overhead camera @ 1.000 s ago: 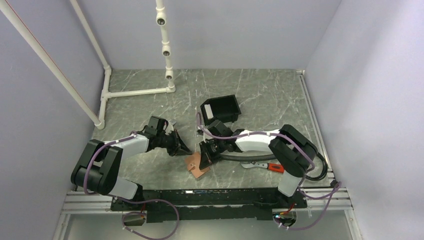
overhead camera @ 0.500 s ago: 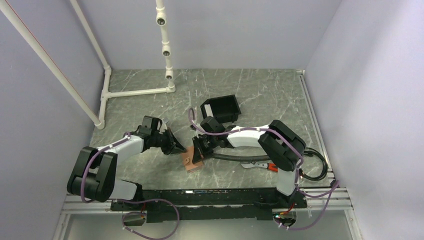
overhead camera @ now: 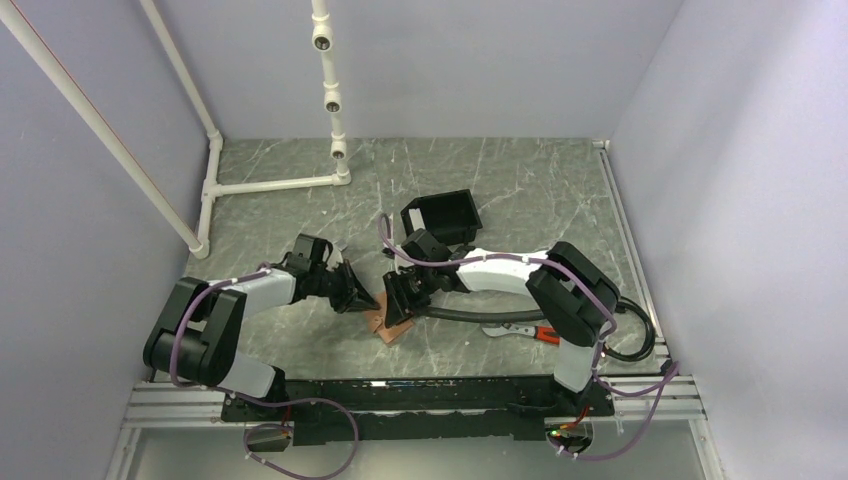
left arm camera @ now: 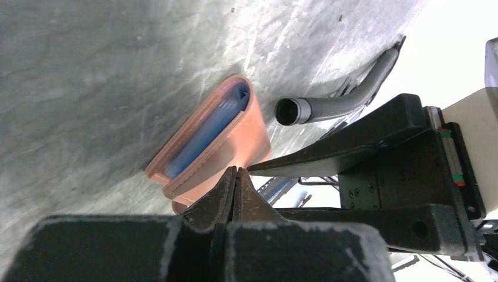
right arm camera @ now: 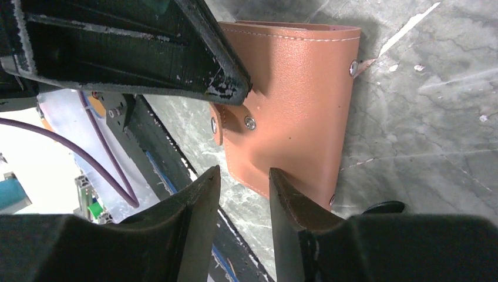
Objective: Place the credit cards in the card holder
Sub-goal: Close the card holder at the center of the board.
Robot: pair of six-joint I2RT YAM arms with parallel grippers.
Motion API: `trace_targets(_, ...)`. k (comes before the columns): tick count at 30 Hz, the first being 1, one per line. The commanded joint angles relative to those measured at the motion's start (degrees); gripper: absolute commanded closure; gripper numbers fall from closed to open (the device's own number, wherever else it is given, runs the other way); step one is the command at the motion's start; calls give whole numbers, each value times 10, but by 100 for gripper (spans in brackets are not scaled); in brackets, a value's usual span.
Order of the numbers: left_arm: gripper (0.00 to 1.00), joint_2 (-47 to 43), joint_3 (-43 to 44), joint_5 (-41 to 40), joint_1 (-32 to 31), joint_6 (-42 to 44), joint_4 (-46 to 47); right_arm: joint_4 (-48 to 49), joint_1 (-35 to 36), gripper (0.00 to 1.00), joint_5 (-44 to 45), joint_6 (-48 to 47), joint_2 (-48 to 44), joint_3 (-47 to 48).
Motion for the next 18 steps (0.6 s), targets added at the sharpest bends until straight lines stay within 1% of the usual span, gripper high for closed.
trace_targets(1, 100, -25, -13, -34, 1, 9, -8, -17, -5, 60, 0, 7, -17, 25)
trace_targets(5, 100, -38, -17, -58, 4, 23, -32, -1, -6, 56, -13, 17, -6, 40)
trace_targets(8, 100, -40, -22, -64, 6, 30, -37, 9, -6, 55, -20, 22, 6, 53)
trace_targets(15, 100, -34, -25, -73, 11, 40, -40, 13, -4, 64, -36, 22, 35, 75)
trace_targets(18, 100, -34, -23, -77, 13, 44, -44, 5, -3, 64, -34, 17, 38, 75)
